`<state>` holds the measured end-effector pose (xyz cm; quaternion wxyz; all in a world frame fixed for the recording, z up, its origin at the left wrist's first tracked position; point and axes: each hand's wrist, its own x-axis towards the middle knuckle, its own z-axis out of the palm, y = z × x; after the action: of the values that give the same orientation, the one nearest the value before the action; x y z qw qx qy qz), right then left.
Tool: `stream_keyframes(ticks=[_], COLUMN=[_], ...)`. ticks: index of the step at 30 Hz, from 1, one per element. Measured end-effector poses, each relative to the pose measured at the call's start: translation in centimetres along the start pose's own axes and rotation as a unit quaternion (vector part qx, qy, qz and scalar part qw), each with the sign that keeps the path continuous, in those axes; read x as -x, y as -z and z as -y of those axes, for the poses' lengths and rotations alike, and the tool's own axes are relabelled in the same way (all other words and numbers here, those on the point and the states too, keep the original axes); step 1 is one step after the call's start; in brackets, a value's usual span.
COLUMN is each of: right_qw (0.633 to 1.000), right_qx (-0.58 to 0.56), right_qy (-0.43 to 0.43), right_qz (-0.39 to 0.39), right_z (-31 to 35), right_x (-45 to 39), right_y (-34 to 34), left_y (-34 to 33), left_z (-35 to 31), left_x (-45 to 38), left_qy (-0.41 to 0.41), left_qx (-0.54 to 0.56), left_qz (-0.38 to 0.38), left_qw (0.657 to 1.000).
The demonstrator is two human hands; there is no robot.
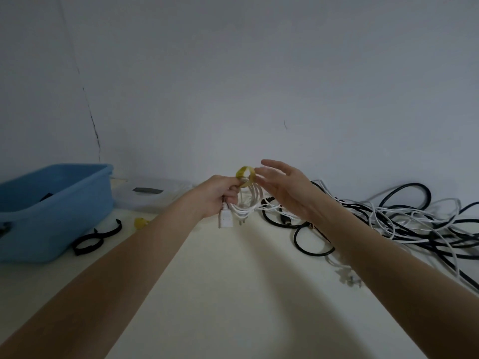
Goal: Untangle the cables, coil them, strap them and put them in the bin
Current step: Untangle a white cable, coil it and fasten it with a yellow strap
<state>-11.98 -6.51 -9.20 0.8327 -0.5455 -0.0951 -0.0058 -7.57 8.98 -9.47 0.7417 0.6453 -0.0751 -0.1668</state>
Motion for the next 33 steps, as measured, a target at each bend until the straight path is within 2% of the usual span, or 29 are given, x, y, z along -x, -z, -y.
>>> stream_keyframes(ticks=[3,5,11,14,18,24,30,33], right_qw=[0.994,0.989,0.992,0.996,0.995,0.991,0.959,0.924], right_qx=[0.111,0.146,0.119,0.083,0.076,0.124,0.262,0.351], right_qy=[0.008,0.008,-0.014,0.008,0.053,0.009,-0.027,0.022], right_qz=[-0.02,-0.022,0.032,0.025,-0.033,-0.046,-0.107,-0.147], right_z=[-0.5,-0.7,-0.2,0.0,0.1,-0.8,-1.4,-2.0], right_x=[-0.3,-0.4,0.0,0.1,-0.4,-0.1,-0.4,-0.7], right_y=[-0.1,-0.1,0.2,0.1,0.0,0.4,0.1,0.0], left_y=[0.0,-0.1,0.8,0.8,0.1,-0.3,-0.9,-1.4], left_z=[0.0,0.1,-0.5,-0.5,-0.8,-1.4,-1.7,-1.6], left_x=[0.2,0.5,0.3,0.7,1.8,1.7,1.5,1.3], left_qy=[0.008,0.009,-0.012,0.008,0.079,0.071,0.048,0.032], left_qx=[-0.04,-0.084,-0.085,-0.167,-0.271,-0.261,-0.328,-0.318], left_qz=[0.017,0.027,-0.003,0.046,0.169,0.192,0.192,0.179], left_qw=[0.999,0.996,0.996,0.985,0.944,0.943,0.924,0.931])
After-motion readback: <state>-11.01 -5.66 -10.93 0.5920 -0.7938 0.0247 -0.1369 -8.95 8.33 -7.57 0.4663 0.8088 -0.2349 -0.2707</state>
